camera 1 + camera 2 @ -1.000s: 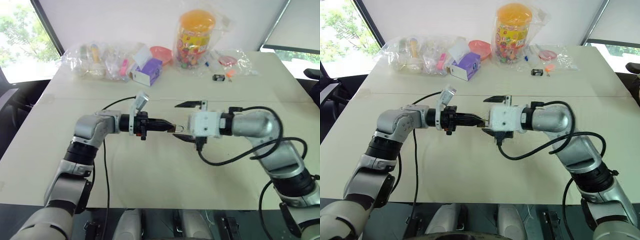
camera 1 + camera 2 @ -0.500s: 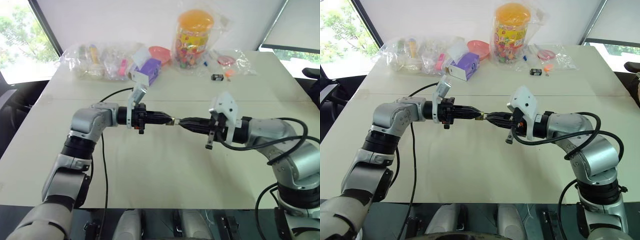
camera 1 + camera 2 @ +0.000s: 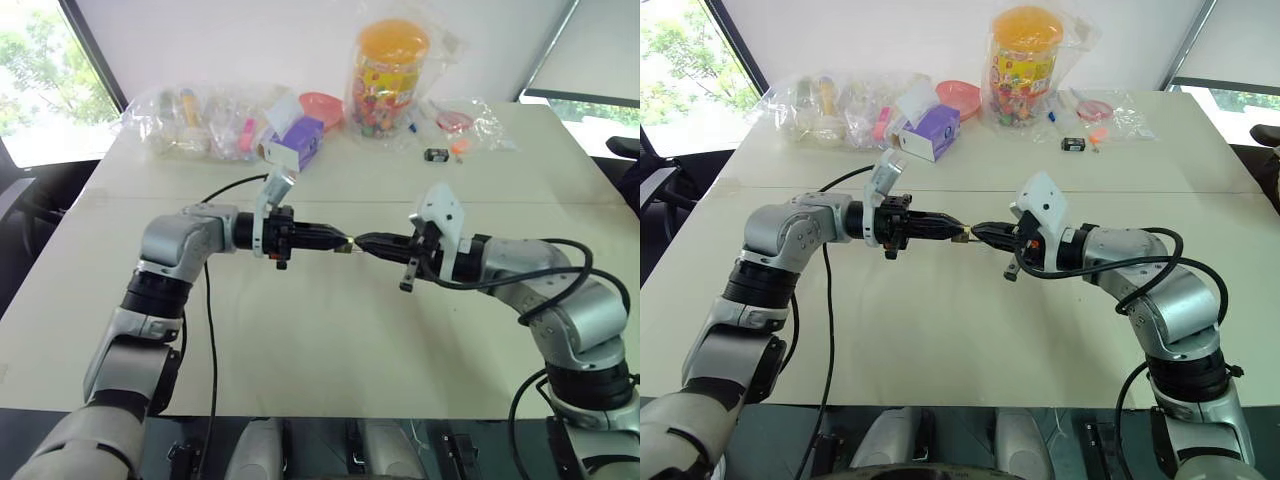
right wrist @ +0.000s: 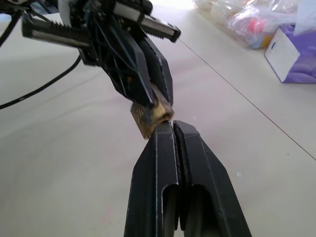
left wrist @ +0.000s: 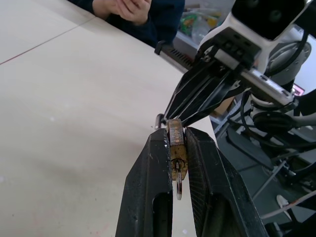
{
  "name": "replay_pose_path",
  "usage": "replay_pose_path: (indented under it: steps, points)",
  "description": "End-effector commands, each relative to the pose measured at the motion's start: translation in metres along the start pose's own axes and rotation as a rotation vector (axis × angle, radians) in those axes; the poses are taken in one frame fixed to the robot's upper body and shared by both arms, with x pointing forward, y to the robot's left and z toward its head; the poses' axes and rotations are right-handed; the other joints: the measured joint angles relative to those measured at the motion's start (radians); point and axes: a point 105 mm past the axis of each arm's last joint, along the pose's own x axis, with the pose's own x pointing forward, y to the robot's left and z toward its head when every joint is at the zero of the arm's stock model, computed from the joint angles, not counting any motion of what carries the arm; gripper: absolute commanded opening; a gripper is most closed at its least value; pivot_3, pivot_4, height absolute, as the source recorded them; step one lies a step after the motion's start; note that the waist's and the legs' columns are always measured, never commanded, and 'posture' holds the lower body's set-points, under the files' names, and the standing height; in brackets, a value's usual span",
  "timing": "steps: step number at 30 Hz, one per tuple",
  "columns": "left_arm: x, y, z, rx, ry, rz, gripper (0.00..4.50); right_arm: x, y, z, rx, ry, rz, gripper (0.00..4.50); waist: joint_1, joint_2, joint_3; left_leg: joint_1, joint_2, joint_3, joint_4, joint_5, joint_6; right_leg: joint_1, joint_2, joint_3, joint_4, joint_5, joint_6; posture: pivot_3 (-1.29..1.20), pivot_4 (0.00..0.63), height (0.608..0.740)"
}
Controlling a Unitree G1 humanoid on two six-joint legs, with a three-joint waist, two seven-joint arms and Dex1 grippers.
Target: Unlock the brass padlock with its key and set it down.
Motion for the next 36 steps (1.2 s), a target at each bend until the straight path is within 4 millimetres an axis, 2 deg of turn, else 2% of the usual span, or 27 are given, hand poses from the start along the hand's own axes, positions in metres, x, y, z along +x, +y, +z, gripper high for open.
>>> replay_pose_path:
  steps: [1,8,16,21,28,30,36]
  points:
    - [-0.003,-0.01,0.019,0.061,-0.035,-0.034,0.18,-0.002,-0.003,0.001,-0.037,-0.002,-0.015,0.02,0.0,0.0,0.0,0.0,0.0,0.0,0.0,0.0,0.0,0.0,0.0,0.0,0.0,0.0,0.0,0.0,0.15,0.74]
    - [-0.002,-0.01,0.02,0.064,-0.04,-0.039,0.18,-0.001,-0.003,-0.005,-0.041,0.012,-0.002,0.02,0.0,0.0,0.0,0.0,0.0,0.0,0.0,0.0,0.0,0.0,0.0,0.0,0.0,0.0,0.0,0.0,0.15,0.74]
    - [0.0,-0.005,0.018,0.071,-0.037,-0.012,0.18,-0.003,0.005,-0.001,-0.043,-0.002,0.029,0.02,0.0,0.0,0.0,0.0,0.0,0.0,0.0,0.0,0.0,0.0,0.0,0.0,0.0,0.0,0.0,0.0,0.15,0.74]
    - [0.005,0.003,0.012,0.05,-0.039,0.006,0.18,-0.015,0.006,-0.016,-0.053,0.063,-0.012,0.02,0.004,0.0,0.0,-0.001,0.0,0.0,0.0,0.0,0.0,0.0,0.0,0.0,-0.001,0.0,0.0,0.0,0.15,0.74]
    - [0.027,0.043,-0.003,-0.069,-0.101,0.165,0.18,-0.05,0.011,-0.048,-0.037,0.184,-0.118,0.02,0.018,-0.001,0.0,-0.001,-0.001,0.0,0.0,0.0,0.001,0.0,0.0,0.0,-0.002,0.0,0.0,0.0,0.15,0.74]
    - [0.033,0.047,-0.007,-0.111,-0.112,0.17,0.18,-0.054,0.015,-0.048,-0.045,0.19,-0.138,0.02,0.018,-0.001,0.0,-0.001,-0.001,0.0,0.0,0.0,0.001,0.0,0.0,0.0,-0.001,0.0,0.0,0.0,0.15,0.74]
    - [0.057,0.059,-0.034,-0.253,-0.098,0.201,0.18,-0.057,0.026,-0.031,-0.063,0.153,-0.201,0.02,0.019,-0.001,0.0,0.0,0.0,0.0,0.0,0.0,0.001,0.0,0.001,0.0,-0.001,0.0,0.0,0.0,0.15,0.74]
